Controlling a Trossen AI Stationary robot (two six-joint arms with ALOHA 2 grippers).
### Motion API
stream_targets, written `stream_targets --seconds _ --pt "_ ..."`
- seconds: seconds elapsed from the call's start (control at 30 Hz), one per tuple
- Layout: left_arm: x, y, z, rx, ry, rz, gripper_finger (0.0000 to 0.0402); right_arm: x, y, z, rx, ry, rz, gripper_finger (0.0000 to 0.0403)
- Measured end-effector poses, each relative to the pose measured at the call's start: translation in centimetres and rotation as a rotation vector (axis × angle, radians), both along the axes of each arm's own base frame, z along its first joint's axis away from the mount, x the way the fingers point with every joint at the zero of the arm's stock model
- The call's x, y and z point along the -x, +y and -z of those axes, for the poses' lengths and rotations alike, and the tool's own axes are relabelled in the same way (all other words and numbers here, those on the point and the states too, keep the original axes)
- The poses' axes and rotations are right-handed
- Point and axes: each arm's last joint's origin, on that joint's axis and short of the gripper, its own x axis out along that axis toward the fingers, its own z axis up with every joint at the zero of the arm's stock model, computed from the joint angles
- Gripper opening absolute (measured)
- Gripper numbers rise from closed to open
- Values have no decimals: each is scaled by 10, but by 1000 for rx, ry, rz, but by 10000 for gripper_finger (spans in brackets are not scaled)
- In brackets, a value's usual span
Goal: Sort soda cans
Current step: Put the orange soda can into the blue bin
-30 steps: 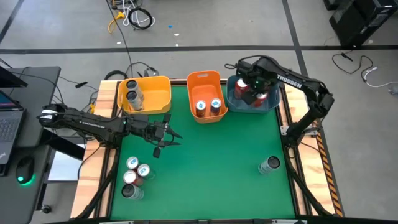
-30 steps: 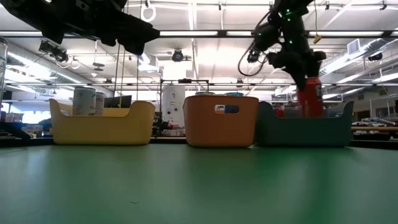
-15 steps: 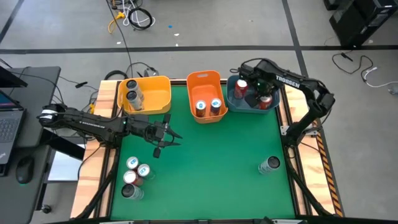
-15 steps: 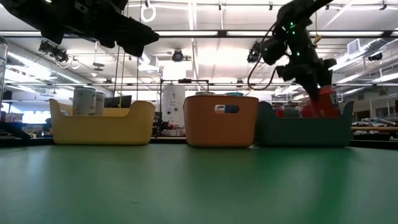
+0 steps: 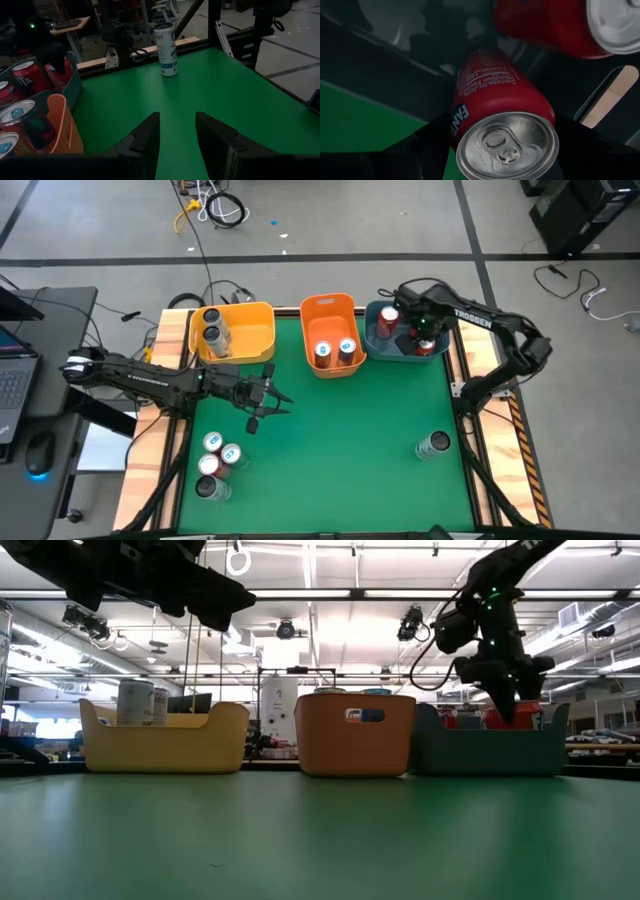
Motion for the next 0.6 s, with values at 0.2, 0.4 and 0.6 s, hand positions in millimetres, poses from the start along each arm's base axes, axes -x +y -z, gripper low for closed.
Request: stream_targets --seconds 0.2,0.4,0.6 --pt "0 0 0 3 0 0 131 5 0 -6 25 -28 16 283" --pt "0 0 0 4 0 0 131 9 1 -8 53 17 9 369" --pt "0 0 0 4 1 -1 131 9 1 -8 67 39 -17 351"
